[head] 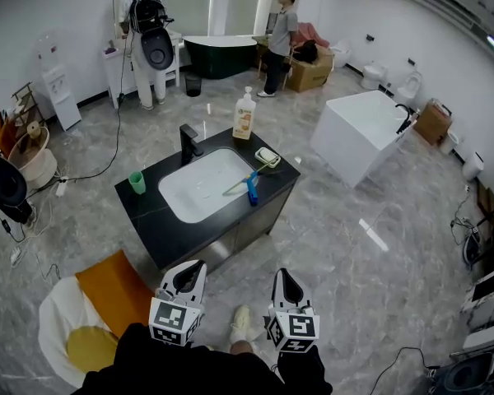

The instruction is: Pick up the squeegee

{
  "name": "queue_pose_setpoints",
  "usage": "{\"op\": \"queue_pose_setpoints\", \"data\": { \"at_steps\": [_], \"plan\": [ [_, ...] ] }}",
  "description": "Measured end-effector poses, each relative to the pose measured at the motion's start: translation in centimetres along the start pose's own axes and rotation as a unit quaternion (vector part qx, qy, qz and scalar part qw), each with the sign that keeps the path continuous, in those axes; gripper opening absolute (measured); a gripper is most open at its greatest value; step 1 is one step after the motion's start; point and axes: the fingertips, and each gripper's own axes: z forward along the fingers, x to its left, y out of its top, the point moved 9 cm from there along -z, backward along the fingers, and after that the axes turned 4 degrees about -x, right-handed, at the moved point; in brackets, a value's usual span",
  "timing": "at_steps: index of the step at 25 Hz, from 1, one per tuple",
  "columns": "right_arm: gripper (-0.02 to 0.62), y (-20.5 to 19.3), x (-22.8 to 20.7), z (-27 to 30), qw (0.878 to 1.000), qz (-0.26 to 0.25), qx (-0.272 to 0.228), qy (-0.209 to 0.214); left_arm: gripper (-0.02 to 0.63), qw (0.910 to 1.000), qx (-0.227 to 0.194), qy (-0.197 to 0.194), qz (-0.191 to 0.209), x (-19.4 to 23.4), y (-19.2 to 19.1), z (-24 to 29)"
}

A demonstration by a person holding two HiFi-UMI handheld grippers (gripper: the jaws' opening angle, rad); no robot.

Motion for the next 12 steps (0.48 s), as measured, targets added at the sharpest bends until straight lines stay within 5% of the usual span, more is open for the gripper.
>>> {"op": "queue_pose_setpoints", "data": {
  "at_steps": [12],
  "plan": [
    [0.015, 2.0, -8.6, 12.3, 1.0, 0.004, 0.01, 0.026, 0.025, 0.9998, 0.006, 0.016, -0.004, 0.9, 2.1, 14.1]
  ]
}}
